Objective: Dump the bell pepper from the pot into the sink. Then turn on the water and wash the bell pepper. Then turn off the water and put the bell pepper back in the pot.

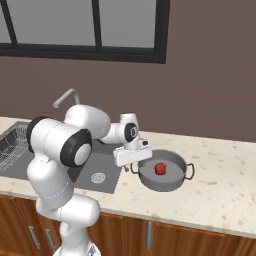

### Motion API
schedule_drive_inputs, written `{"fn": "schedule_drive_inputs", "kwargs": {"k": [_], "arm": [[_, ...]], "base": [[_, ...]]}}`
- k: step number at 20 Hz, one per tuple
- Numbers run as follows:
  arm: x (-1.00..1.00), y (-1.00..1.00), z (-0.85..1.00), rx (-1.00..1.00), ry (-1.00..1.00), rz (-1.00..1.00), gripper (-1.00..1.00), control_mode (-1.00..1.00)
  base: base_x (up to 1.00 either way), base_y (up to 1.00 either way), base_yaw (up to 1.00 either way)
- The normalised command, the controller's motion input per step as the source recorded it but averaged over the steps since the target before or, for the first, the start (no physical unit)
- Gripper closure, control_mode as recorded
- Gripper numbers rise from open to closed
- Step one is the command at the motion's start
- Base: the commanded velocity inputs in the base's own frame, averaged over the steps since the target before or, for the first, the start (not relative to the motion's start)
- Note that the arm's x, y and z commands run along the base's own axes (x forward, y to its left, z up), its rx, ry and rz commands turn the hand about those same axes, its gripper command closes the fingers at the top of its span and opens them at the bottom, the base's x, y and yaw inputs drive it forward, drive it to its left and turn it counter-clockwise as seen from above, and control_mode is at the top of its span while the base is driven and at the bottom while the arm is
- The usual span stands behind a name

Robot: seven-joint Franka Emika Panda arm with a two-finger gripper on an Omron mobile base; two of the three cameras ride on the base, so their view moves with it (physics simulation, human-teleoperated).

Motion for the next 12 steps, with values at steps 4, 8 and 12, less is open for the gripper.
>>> {"fn": "schedule_drive_inputs", "kwargs": {"k": [4,8,12], "arm": [[0.0,0.0,-0.22,0.03,0.0,0.0,-1.0,-1.0],[0.0,0.0,-0.23,0.01,-0.02,-0.06,-1.0,-1.0],[0.0,-0.1,-0.32,0.0,-0.01,-0.14,-1.0,-1.0]], "base": [[0.0,0.0,0.0],[0.0,0.0,0.0],[0.0,0.0,0.0]]}}
